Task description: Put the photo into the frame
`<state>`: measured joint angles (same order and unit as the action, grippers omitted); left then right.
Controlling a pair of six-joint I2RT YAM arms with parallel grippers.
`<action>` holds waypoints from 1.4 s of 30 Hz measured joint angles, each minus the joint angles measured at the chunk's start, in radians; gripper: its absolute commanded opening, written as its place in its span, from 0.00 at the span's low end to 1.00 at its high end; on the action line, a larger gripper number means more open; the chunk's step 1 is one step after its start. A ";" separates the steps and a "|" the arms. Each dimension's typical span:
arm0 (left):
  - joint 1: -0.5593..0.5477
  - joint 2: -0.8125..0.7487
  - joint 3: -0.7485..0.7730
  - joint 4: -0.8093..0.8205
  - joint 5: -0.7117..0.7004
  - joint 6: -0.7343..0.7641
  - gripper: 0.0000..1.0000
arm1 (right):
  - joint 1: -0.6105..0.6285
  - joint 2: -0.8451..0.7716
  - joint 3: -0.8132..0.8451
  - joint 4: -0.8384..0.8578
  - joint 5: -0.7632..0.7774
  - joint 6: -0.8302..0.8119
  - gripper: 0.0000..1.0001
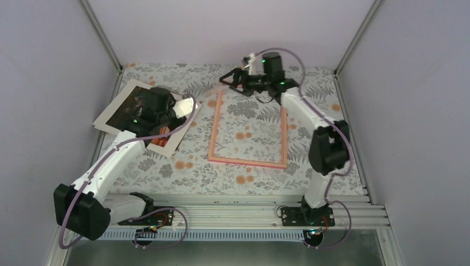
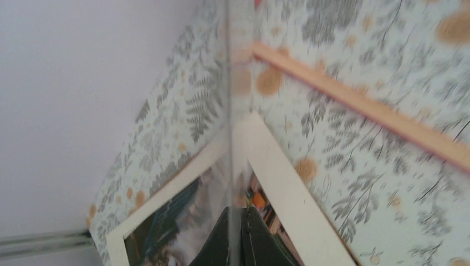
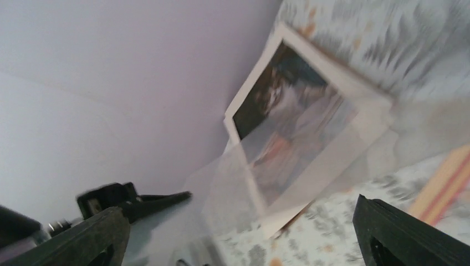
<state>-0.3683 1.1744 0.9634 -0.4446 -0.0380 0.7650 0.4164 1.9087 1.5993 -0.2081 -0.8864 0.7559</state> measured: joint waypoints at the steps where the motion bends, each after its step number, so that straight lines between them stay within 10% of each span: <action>1: 0.000 0.000 0.048 -0.045 0.026 -0.021 0.02 | -0.017 -0.042 0.005 -0.023 0.021 -0.063 1.00; 17: -0.045 0.281 0.774 -0.351 0.644 -0.443 0.02 | -0.410 -0.639 -0.152 -0.255 0.281 -0.631 1.00; 26: -0.084 0.381 0.785 -0.206 0.894 -0.785 0.02 | -0.807 -0.553 -0.386 -0.498 0.249 -0.756 0.97; 42: 0.089 0.464 0.555 0.204 1.121 -1.283 0.02 | -0.784 -0.361 -0.763 -0.328 0.097 -0.630 0.96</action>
<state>-0.2798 1.6386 1.5185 -0.2405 1.0832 -0.5175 -0.3672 1.5478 0.8368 -0.5365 -0.7898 0.1261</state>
